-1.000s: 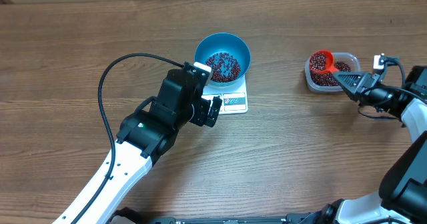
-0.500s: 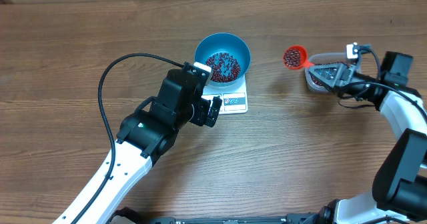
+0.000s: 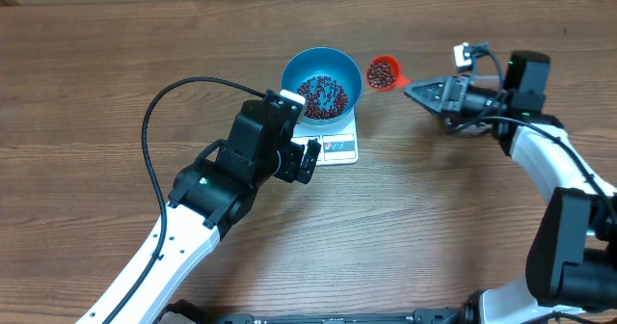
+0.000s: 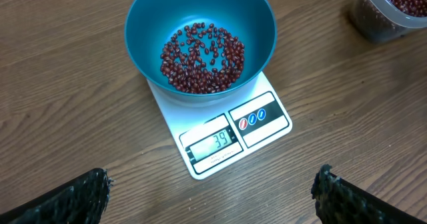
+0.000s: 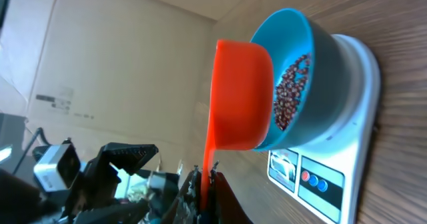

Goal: Scoop item into bowl and weigh 150g on scale
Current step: 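Lift the filled scoop and move it left over the teal bowl, then tilt the red scoop to pour beans into the teal bowl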

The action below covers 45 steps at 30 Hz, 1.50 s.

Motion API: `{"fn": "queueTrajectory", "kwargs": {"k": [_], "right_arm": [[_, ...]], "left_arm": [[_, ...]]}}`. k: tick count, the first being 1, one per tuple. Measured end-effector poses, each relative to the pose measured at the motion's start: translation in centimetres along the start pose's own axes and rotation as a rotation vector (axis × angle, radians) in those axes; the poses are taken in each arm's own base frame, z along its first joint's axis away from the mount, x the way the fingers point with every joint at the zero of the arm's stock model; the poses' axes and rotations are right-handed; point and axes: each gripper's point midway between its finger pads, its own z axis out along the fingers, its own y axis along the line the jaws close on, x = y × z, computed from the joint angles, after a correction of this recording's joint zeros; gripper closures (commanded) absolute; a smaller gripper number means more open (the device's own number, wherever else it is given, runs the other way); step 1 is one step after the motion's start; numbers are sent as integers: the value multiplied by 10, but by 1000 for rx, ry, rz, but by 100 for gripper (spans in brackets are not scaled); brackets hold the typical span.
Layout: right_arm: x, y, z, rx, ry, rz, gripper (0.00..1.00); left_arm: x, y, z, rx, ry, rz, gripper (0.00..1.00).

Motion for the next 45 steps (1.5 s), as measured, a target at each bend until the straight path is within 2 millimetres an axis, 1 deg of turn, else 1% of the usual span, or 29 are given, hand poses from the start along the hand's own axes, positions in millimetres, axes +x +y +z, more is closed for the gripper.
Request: {"fn": "queueTrajectory", "kwargs": {"k": [4,10,14,21,25,32,45], "right_arm": [[2,8,21,4,12,-44,96],[4,10,47,55,-1,-100,96],[4,10,59,86,-11,-225,96],[13,14,75,95,21,-503,96],[13,13,79,114,22,-595,96],[4,4,77,183,-2,-717,96],[2,2,77,202,17,-969,96]], "left_arm": [[0,0,0,0,0,0,0],[0,0,0,0,0,0,0],[0,0,0,0,0,0,0],[0,0,0,0,0,0,0],[0,0,0,0,0,0,0],[0,0,0,0,0,0,0],[0,0,0,0,0,0,0]]}}
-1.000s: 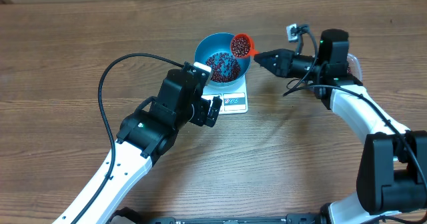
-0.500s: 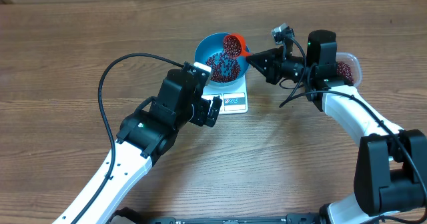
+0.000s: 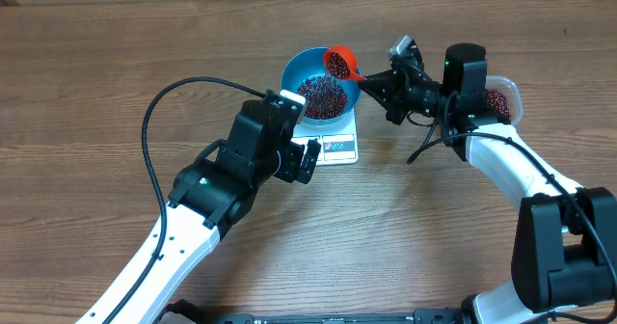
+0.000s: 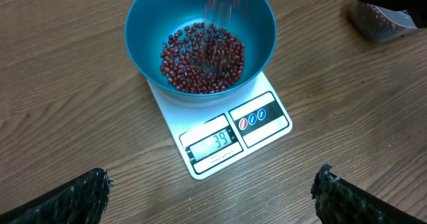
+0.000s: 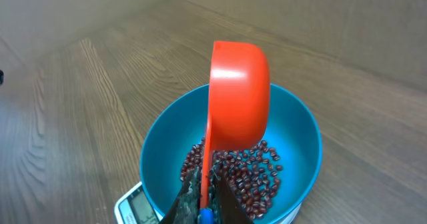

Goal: Scoop item into bowl and weigh 150g on scale
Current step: 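Tilt the red scoop to pour beans into the teal bowl, then carry the empty scoop back right to the bean tub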

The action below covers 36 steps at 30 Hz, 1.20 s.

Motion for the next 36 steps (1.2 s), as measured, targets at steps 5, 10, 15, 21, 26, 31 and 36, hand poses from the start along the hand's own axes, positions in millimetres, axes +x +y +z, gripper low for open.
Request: {"fn": "queueTrajectory", "kwargs": {"k": [5,10,15,21,26,31,36], "right_arm": [[0,0,0,2,0,-120,96],[0,0,0,1,-1,-201,96],[-4,-1,0,6,-15,-262,96],[-18,-3,-1,21,-61,-337,96],[-27,-4,-1,32,-90,-377,96],[-27,-4,-1,33,-92,-380,96],[-27,-4,-1,33,-92,-379,96]], "left_arm": [[0,0,0,0,0,0,0],[0,0,0,0,0,0,0],[0,0,0,0,0,0,0],[0,0,0,0,0,0,1],[0,0,0,0,0,0,1],[0,0,0,0,0,0,1],[0,0,0,0,0,0,0]]}}
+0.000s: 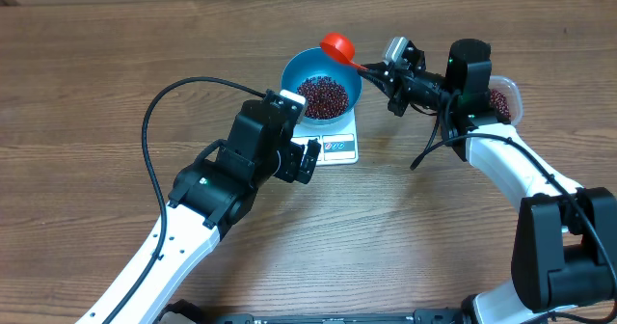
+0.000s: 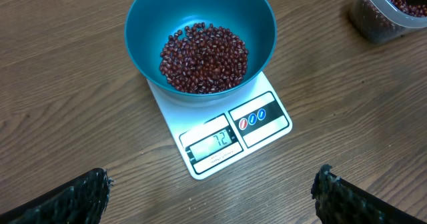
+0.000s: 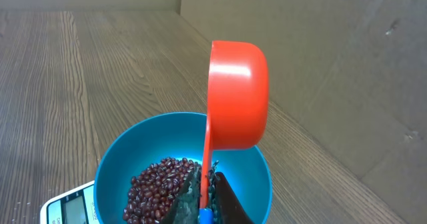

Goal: Scoop item into bowl and weigh 150g on scale
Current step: 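Carry the empty scoop back right to the bean tub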

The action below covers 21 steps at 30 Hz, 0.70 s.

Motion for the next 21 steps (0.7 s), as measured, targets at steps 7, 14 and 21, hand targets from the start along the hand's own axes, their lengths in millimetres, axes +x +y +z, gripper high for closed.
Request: {"fn": "queueTrajectory", "kwargs": {"k": [7,14,21], "right_arm": [[1,-3,-2,10,1,135,96],[21,-43,-33,148,27,403,96],[41,-75,-86,330,101,557,96]], "left_arm": [[0,0,0,0,0,0,1],[0,0,0,0,0,0,1],[0,0,0,0,0,0,0]]}}
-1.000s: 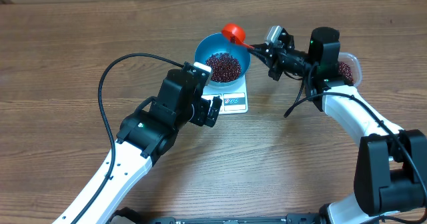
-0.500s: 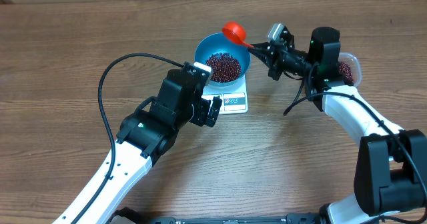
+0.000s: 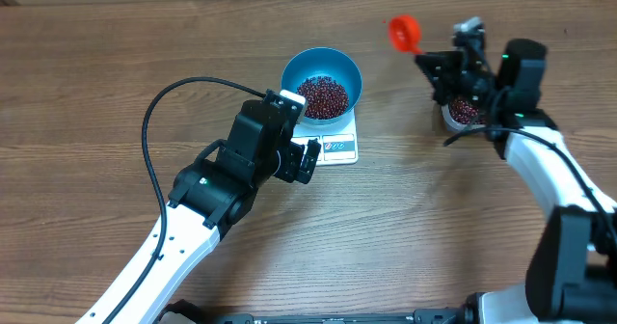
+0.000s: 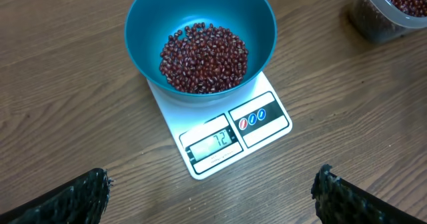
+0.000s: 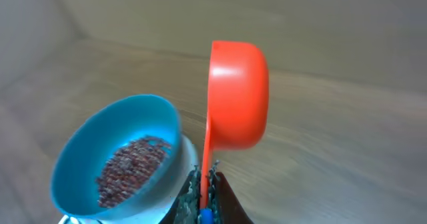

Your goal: Scoop item into bowl and weigh 150g on scale

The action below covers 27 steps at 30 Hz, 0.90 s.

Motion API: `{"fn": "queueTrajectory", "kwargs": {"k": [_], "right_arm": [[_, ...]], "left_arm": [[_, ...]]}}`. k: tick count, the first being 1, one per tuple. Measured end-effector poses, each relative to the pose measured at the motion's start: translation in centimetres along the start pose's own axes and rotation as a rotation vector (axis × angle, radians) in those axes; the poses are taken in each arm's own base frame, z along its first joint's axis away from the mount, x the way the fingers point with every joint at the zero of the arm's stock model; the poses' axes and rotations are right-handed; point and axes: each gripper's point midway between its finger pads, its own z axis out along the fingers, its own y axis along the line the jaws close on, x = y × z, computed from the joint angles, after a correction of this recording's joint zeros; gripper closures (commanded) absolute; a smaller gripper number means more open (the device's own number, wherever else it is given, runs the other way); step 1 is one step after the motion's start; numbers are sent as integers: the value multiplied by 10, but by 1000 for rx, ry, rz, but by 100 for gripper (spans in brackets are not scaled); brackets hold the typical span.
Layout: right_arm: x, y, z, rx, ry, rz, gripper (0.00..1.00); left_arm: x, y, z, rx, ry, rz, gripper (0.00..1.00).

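Note:
A blue bowl [image 3: 322, 81] holding red beans [image 4: 203, 57] sits on a white scale [image 4: 227, 129] whose display reads 72. My right gripper [image 5: 206, 176] is shut on the handle of an orange scoop [image 5: 238, 93], held in the air to the right of the bowl [image 5: 110, 151], with its cup [image 3: 402, 31] above the bare table. A clear container of beans [image 3: 467, 112] lies under the right arm. My left gripper [image 4: 212, 194] hangs open above the table just in front of the scale, its fingertips [image 4: 80, 194] wide apart.
The left arm [image 3: 231, 175] and its black cable stretch from the lower left toward the scale. The bean container [image 4: 393, 7] shows at the upper right of the left wrist view. Wood-grain table [image 3: 434, 228] lies all around.
My right gripper has moved the orange scoop to the right, from over the bowl's far rim to a spot above the table near the bean container. The scale still reads 72.
The scoop was full of beans to the right of the bowl and the scale read 39. Then it was tipped over the bowl with beans falling. Then it was empty over the rim with the scale at 72. Now it is back by the container.

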Motion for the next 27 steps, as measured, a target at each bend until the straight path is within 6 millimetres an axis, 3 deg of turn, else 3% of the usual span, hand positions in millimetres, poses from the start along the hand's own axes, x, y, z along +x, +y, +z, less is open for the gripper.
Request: {"fn": "queueTrajectory", "kwargs": {"k": [4,9,13,20,27], "right_arm": [[1,-22,-31,144,41,48,96],[6,-34,-64,330,113,58,96],[26,-42,-88,467,217,91,96],[68,-47,-107,564,391,158,96],[77,-53,-107,589,425,167,96]], "left_arm": [[0,0,0,0,0,0,1],[0,0,0,0,0,0,1],[0,0,0,0,0,0,0],[0,0,0,0,0,0,0],[0,0,0,0,0,0,1]]}}
